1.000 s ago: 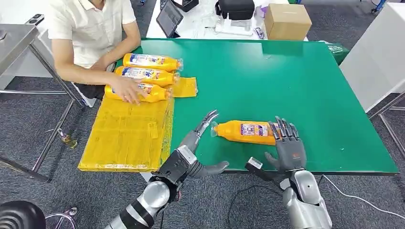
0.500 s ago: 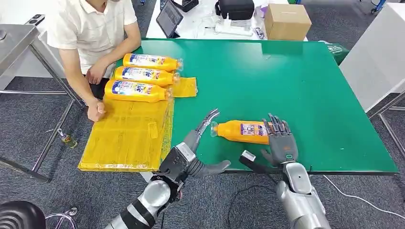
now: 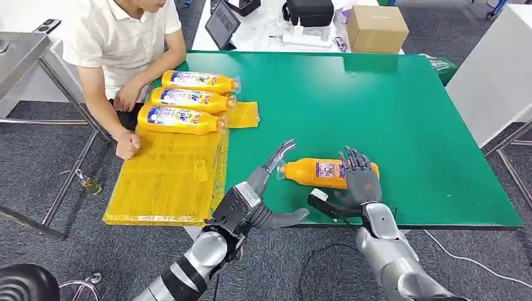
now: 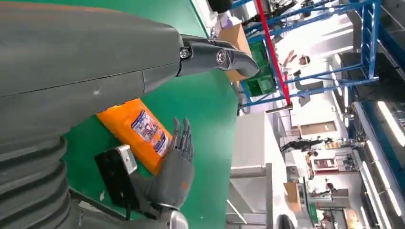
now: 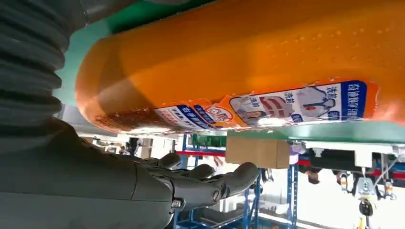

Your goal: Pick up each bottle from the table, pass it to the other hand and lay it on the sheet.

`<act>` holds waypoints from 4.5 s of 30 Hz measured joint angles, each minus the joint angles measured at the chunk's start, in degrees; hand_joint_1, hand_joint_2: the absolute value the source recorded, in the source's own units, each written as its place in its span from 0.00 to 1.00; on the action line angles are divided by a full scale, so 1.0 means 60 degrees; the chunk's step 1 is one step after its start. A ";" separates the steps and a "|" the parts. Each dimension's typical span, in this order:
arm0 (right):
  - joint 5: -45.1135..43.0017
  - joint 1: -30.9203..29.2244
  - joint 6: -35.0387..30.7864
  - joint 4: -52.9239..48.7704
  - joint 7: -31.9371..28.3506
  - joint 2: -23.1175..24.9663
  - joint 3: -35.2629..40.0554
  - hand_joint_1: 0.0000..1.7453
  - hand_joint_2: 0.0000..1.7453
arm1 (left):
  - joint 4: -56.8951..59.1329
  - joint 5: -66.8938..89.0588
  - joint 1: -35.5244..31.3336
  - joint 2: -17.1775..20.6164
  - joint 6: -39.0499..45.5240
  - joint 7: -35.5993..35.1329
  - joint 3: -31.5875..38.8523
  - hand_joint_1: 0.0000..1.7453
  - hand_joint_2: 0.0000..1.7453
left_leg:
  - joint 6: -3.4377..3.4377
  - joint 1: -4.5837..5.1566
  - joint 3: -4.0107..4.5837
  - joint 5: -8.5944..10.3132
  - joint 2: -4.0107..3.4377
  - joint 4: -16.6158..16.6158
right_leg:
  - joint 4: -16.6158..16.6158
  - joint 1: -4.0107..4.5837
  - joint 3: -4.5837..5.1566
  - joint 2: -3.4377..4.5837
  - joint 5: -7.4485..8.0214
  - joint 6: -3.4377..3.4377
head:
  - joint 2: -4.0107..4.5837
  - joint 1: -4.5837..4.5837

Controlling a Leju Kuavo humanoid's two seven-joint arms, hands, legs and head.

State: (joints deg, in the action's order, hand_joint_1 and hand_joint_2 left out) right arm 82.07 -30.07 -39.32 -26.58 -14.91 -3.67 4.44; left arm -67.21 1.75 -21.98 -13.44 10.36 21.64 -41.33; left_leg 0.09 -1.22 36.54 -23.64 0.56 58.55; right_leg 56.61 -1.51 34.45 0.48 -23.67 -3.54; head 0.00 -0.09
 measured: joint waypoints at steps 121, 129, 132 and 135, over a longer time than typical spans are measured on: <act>-0.9366 0.4086 0.2561 -0.6232 -0.3023 0.1352 0.3930 0.99 1.00 | -0.1782 -0.5774 0.2860 0.0579 -0.0587 0.0095 0.1654 0.00 1.00 | -0.0006 -0.0005 -0.0016 -0.0035 0.0011 -0.0006 | -0.0001 0.0003 -0.0026 -0.0014 -0.0043 -0.0006 | 0.0000 0.0000; -0.9242 0.3729 0.2503 -0.5999 -0.2878 0.1381 0.4656 1.00 1.00 | -0.1039 -0.5733 0.2350 0.0554 -0.0998 -0.0062 0.1497 0.00 1.00 | -0.0006 -0.0004 -0.0016 -0.0035 0.0011 -0.0005 | -0.0001 0.0003 -0.0025 -0.0014 -0.0043 -0.0006 | 0.0000 -0.0004; -0.9111 0.3666 0.2419 -0.5992 -0.2743 0.1373 0.4773 0.99 1.00 | -0.0867 -0.5744 0.2242 0.0550 -0.1268 -0.0102 0.1490 0.00 1.00 | -0.0006 -0.0005 -0.0016 -0.0035 0.0011 -0.0005 | -0.0001 0.0003 -0.0025 -0.0014 -0.0043 -0.0006 | 0.0000 -0.0004; -0.8980 0.3614 0.2449 -0.5992 -0.2594 0.1337 0.4929 0.99 1.00 | -0.0682 -0.5617 0.2163 0.0532 -0.1381 -0.0168 0.1486 0.00 1.00 | -0.0006 -0.0005 -0.0016 -0.0035 0.0012 -0.0005 | -0.0001 0.0003 -0.0024 -0.0015 -0.0043 -0.0006 | 0.0000 -0.0007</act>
State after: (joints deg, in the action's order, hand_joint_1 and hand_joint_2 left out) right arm 28.19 -8.38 -24.63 -62.53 -30.47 4.35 34.01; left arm -71.30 -31.96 -9.00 -10.25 2.08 20.63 -32.41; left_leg 0.05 -1.25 36.44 -23.85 0.63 58.52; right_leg 56.60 -1.49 34.31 0.39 -23.93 -3.58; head 0.00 -0.13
